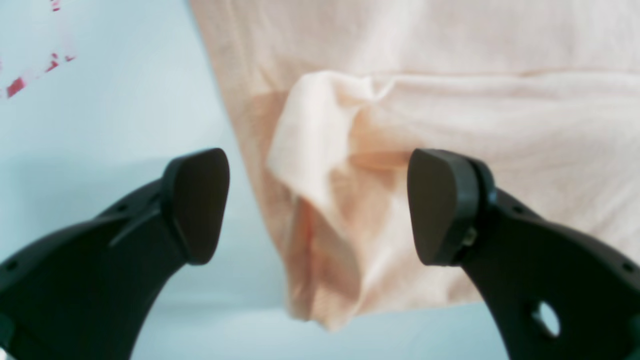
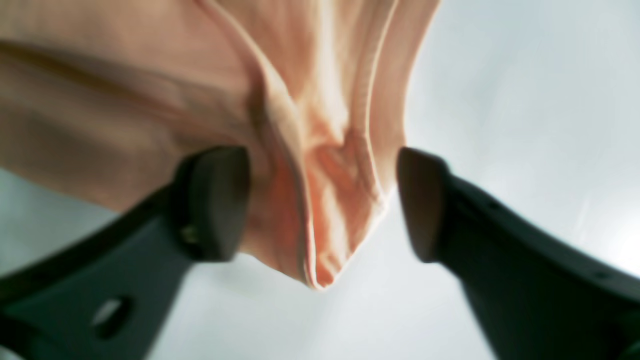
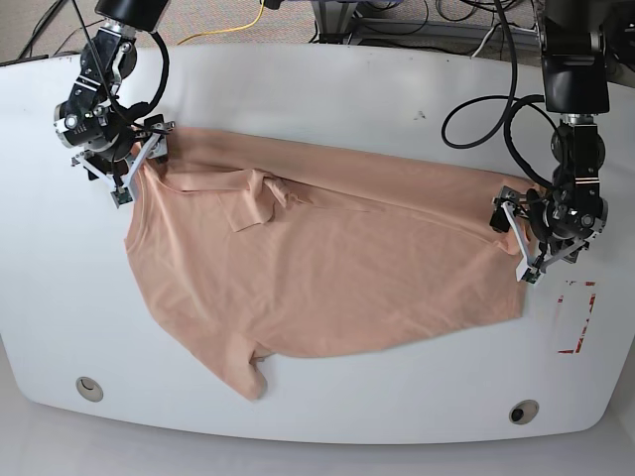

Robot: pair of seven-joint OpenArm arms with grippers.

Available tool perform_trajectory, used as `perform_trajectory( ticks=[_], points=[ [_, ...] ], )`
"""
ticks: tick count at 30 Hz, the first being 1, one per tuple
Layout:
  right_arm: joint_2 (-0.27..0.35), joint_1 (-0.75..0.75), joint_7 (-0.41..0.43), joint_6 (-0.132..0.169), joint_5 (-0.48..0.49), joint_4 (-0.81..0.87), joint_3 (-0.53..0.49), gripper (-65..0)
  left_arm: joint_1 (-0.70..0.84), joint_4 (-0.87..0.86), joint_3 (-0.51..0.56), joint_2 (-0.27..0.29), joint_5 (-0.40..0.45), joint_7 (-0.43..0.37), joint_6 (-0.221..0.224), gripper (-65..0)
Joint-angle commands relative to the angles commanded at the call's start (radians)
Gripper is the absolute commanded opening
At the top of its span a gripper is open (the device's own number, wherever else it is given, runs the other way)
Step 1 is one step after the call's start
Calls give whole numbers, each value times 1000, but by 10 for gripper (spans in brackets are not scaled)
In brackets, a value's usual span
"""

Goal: Layout the t-shirt on the table in an organized manner, then fold the t-shirt properly
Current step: 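Release with the right gripper and regrasp the shirt's shoulder seam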

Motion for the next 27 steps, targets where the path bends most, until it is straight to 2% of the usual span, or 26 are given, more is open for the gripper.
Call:
perform_trajectory(
  ticks=[2,6,9,13,16,20,27],
  points=[
    [0,-12,0,0,5,46,8,-3,0,40,-26,-2,-2,3,0,-125],
    [-6,-15,-2,0,9,80,5,0,3,123,-91,-3,-2,17,0,-125],
    [-41,6,-2,0,9,75,3,0,25,172,-158,-3,-2,12,0,-125],
    [-80,54,-2,0,6,71,-75,0,49,226,-213,-2,-2,11,0,-125],
    [-89,75,-2,0,6,71,-144,0,68,242,-215,-2,-2,11,0,-125],
    [-132,121,-2,0,2,48,-249,-2,103,264,-216,-2,-2,11,0,-125],
    [-152,196,0,0,2,-95,-302,-2,149,284,-216,2,-2,11,0,-125]
  ],
)
